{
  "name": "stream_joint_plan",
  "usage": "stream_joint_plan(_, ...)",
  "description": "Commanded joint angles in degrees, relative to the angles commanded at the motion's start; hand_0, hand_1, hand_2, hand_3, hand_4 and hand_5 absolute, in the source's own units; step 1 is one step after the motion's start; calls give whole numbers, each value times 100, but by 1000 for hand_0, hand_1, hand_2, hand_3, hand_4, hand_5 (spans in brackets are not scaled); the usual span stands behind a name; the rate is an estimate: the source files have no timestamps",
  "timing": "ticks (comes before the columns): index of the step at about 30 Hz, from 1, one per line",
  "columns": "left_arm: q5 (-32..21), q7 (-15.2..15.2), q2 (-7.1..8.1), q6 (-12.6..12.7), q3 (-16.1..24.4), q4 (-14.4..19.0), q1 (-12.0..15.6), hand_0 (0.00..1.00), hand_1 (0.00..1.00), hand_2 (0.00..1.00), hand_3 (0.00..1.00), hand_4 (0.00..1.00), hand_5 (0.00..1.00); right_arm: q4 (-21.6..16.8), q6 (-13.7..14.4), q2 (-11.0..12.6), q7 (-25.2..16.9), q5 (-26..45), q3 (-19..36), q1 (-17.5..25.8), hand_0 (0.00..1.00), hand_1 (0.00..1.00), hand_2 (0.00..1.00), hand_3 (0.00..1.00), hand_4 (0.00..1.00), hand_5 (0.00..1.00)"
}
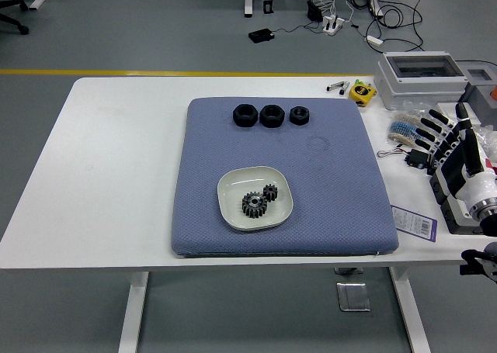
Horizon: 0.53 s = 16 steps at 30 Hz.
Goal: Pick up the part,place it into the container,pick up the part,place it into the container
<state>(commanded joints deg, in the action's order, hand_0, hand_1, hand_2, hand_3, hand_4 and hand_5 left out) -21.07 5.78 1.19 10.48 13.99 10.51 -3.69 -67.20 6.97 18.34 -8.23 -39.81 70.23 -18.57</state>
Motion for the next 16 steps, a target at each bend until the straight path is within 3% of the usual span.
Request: stream_joint_plan(16, 11, 72, -13, -38, 77, -9, 69, 743, 722, 797, 618, 645, 640, 4, -33, -3, -97, 215, -54, 13, 775, 754, 785, 828, 998, 998)
